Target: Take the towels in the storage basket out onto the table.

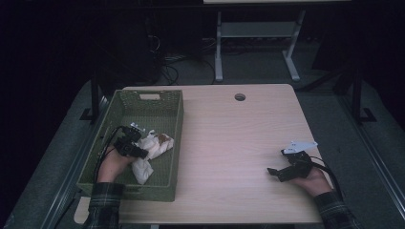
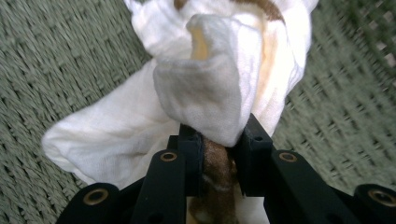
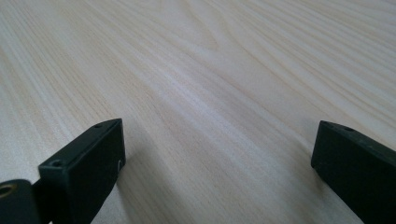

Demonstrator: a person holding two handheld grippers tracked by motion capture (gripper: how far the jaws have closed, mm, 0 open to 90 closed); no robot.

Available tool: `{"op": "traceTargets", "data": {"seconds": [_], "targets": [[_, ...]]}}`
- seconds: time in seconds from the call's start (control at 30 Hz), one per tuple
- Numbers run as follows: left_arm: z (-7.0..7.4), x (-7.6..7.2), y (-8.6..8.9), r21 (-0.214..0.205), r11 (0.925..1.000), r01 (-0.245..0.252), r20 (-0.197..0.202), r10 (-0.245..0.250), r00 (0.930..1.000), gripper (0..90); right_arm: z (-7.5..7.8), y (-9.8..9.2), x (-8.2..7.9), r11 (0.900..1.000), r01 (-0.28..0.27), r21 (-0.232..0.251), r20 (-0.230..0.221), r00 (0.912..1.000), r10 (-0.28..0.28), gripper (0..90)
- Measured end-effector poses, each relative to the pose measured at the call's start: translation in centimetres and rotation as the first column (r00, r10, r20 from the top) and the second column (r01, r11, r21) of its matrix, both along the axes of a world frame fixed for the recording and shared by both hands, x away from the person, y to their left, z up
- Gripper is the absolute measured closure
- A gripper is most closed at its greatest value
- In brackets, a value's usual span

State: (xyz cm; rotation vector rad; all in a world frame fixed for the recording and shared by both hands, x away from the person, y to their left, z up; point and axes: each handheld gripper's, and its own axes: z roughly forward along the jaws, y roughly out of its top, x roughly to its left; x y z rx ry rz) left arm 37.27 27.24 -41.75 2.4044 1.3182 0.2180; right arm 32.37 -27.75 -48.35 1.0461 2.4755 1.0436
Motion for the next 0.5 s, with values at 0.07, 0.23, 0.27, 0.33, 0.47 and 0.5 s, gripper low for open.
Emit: {"op": "traceTargets", "data": {"seconds": [0.07, 0.23, 0.27, 0.33, 0.47, 0.5], "targets": [[0.2, 0.0, 0.0, -0.02, 0.9998, -0.005, 0.009, 0.006, 0.9999, 74.5, 0.0, 0.0, 0.0, 1.0, 0.0, 0.0, 0.0, 1.0, 0.0, 2.3], [1.3, -0.2, 0.5, -0.111, 0.9935, -0.023, 0.06, 0.03, 0.9977, 75.3, 0.0, 0.0, 0.0, 1.0, -0.002, -0.001, 0.001, 1.0, 0.002, 2.4], [1.8, -0.3, 0.8, -0.135, 0.9908, -0.011, 0.091, 0.023, 0.9956, 75.3, 0.0, 0.0, 0.0, 1.0, -0.001, 0.003, -0.001, 1.0, 0.001, 2.4], [2.1, -0.4, 0.9, -0.156, 0.9876, -0.011, 0.108, 0.028, 0.9938, 75.3, 0.0, 0.0, 0.1, 1.0, -0.005, 0.002, 0.003, 1.0, 0.005, 2.4], [3.4, -0.9, 1.3, -0.241, 0.9706, 0.0, 0.195, 0.049, 0.9795, 75.8, 0.0, 0.0, 0.1, 1.0, -0.005, 0.002, 0.003, 1.0, 0.005, 2.4], [3.7, -1.0, 1.4, -0.255, 0.9669, 0.004, 0.214, 0.052, 0.9755, 75.9, 0.0, 0.0, 0.1, 1.0, -0.005, 0.001, 0.004, 1.0, 0.005, 2.4]]}}
